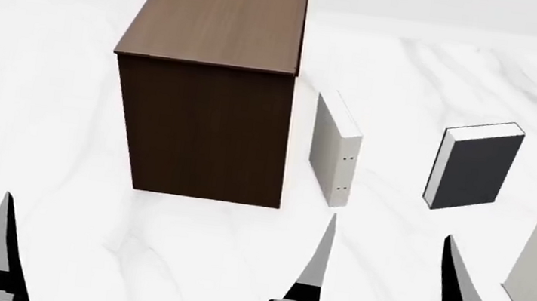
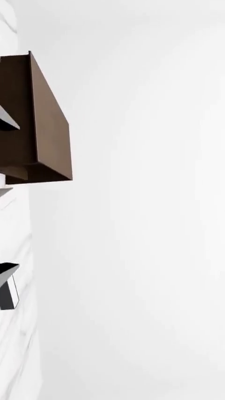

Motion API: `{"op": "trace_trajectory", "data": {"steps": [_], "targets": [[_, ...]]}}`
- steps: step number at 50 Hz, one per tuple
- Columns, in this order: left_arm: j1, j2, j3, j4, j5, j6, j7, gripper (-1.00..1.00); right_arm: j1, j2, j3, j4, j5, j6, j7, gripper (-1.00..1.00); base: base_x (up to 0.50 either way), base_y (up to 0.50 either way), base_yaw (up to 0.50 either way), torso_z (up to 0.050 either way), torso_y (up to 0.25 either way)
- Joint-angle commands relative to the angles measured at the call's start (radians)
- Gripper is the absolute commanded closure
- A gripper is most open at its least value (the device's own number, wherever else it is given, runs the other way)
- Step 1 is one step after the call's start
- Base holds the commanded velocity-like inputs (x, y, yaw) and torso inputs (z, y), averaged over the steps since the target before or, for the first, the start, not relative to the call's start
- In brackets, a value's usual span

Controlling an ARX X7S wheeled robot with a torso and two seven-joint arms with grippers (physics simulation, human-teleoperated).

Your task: Pick up the book in the middle and place it on the cabinet shelf.

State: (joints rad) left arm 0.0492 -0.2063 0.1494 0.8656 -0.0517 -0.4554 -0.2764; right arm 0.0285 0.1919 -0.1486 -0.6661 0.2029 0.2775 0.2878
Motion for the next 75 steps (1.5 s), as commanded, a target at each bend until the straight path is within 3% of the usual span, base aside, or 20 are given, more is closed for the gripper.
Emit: {"op": "trace_trajectory", "data": {"steps": [1,47,55,56,58,60,75], "targets": [[0.004,0.015,-0.013,0.004,-0.011,0.014,0.035,-1.0,-0.008,-0.007,0.006,-0.021,-0.014,0.01,-0.028,-1.0,0.5,0.0,0.0,0.0,0.0],[-0.001,-0.011,0.007,0.005,-0.032,0.006,0.003,-1.0,0.006,0.013,-0.033,-0.005,-0.032,0.04,0.03,-1.0,0.5,0.0,0.0,0.0,0.001],[-0.003,-0.015,0.014,0.003,-0.032,0.006,-0.003,-1.0,0.003,0.013,-0.052,0.022,-0.005,0.016,0.016,-1.0,0.04,0.0,0.0,0.0,0.001],[-0.003,-0.016,0.015,0.003,-0.033,0.005,-0.003,-1.0,-0.009,0.024,-0.069,0.035,-0.038,-0.072,-0.002,-1.0,0.0,0.0,0.0,0.0,0.0],[-0.003,-0.017,0.016,0.005,-0.034,0.003,-0.004,-1.0,-0.004,0.085,-0.152,0.026,-0.192,-0.019,-0.001,-1.0,0.0,0.0,0.0,0.0,0.0],[-0.002,-0.018,0.016,0.006,-0.036,0.003,-0.005,-1.0,-0.026,0.07,-0.129,0.027,-0.097,-0.078,-0.025,-1.0,0.0,0.0,0.0,0.0,0.0],[-0.003,-0.025,0.023,0.008,-0.041,0.004,-0.014,-1.0,-0.028,0.074,-0.117,0.028,-0.081,-0.09,-0.003,-1.0,0.0,0.0,-0.31,0.0,0.0]]}}
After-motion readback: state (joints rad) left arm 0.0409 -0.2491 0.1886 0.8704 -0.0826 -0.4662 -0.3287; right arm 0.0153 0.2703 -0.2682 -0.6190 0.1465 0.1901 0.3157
